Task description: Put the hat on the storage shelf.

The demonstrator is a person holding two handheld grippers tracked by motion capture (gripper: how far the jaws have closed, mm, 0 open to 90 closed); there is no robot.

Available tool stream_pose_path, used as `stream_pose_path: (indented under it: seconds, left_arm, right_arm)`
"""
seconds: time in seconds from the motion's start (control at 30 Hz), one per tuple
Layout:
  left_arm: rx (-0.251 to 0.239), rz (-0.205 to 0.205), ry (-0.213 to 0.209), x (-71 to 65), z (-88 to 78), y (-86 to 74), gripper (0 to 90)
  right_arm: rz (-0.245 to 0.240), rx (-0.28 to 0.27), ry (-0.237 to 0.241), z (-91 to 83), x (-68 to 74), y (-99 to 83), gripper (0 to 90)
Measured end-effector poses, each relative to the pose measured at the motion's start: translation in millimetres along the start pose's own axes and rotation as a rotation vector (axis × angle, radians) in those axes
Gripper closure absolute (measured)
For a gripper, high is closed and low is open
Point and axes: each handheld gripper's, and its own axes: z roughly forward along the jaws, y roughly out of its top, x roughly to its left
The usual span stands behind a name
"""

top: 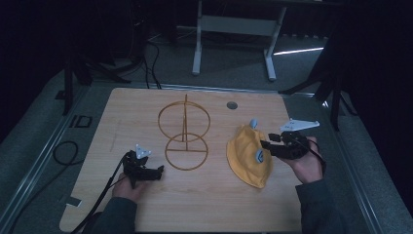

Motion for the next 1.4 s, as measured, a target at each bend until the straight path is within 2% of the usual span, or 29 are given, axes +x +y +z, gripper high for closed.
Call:
stream_pose_path:
  seconds: [0.23,0.57,0.73,0.9,1.03,1.17,1.23,1.27,1.4]
  left_arm:
    - [-0.002,0.002,0.001,0.1,0.2,-0.1,1.9]
    - [-0.002,0.001,0.001,0.1,0.1,0.0,1.9]
    - [-0.002,0.000,0.001,0.0,0.2,-0.1,1.9]
    - [0.000,0.002,0.000,0.1,0.0,-0.1,1.9]
    - [0.000,0.002,0.001,0.1,0.0,-0.1,1.9]
    - [0.000,0.002,0.001,0.1,0.0,-0.1,1.9]
    - [0.000,0.003,0.001,0.1,0.0,-0.1,1.9]
    - [0.000,0.003,0.001,0.1,0.0,-0.1,1.9]
    - [0.000,0.003,0.001,0.1,0.0,-0.1,1.9]
  right_arm:
    - [-0.017,0.101,0.002,15.5,-1.6,9.9,51.7]
    - [-0.035,0.214,-0.009,36.0,-5.5,20.0,46.0]
    - [-0.039,0.282,0.003,47.8,-7.2,24.5,44.0]
    - [-0.028,0.337,0.003,58.4,-8.8,29.6,40.7]
    - [0.003,0.385,0.006,69.7,-14.0,32.6,40.7]
    - [0.026,0.453,0.017,80.2,-16.5,36.1,47.3]
    - [0.032,0.495,0.046,82.7,-17.1,39.2,58.3]
    - [0.034,0.522,0.056,84.0,-16.9,40.9,60.0]
    - [0.006,0.602,0.062,89.4,-16.9,47.0,67.7]
